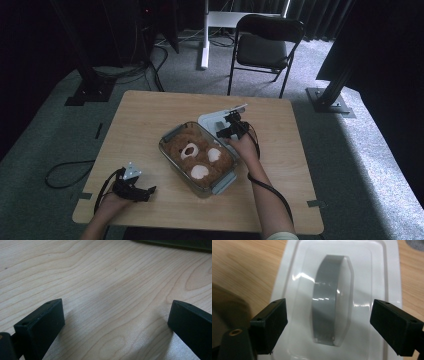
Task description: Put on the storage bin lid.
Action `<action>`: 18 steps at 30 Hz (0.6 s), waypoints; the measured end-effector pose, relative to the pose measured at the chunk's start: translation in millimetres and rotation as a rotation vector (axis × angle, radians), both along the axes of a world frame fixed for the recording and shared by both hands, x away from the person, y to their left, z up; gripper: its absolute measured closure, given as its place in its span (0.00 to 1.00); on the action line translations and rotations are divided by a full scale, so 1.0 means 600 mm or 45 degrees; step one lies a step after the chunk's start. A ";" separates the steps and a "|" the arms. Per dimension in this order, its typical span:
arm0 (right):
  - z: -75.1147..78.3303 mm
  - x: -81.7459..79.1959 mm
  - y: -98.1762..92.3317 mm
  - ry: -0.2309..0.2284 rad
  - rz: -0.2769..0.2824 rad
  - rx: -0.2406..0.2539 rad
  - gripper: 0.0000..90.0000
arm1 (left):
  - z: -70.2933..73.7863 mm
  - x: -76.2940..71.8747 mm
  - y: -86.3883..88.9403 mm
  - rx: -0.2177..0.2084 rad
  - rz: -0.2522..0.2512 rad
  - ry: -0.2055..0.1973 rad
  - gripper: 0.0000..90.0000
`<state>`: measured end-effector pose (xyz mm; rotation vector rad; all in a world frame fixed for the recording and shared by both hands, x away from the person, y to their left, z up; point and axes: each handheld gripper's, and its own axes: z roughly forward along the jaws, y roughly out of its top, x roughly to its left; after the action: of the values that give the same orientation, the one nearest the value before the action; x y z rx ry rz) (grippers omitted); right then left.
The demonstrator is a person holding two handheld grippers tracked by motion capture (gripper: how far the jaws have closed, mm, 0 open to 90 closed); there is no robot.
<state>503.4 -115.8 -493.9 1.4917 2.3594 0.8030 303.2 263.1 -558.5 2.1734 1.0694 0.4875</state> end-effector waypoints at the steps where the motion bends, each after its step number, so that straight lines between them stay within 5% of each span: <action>1: -0.004 0.003 0.000 0.005 -0.007 -0.015 0.15 | 0.000 0.000 0.000 0.000 0.000 0.000 0.02; 7: -0.024 0.013 0.002 0.042 -0.016 -0.036 0.18 | 0.000 0.000 0.000 0.000 0.000 0.000 0.02; 15: -0.035 0.017 0.004 0.053 -0.043 -0.060 0.36 | 0.000 0.000 0.000 0.000 0.000 0.000 0.02; 18: -0.032 0.018 0.004 0.051 -0.030 -0.032 0.50 | 0.000 0.000 0.000 0.000 0.000 0.000 0.02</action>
<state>513.9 -113.4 -513.2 1.5364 2.3668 0.7420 303.2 263.1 -558.5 2.1732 1.0693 0.4878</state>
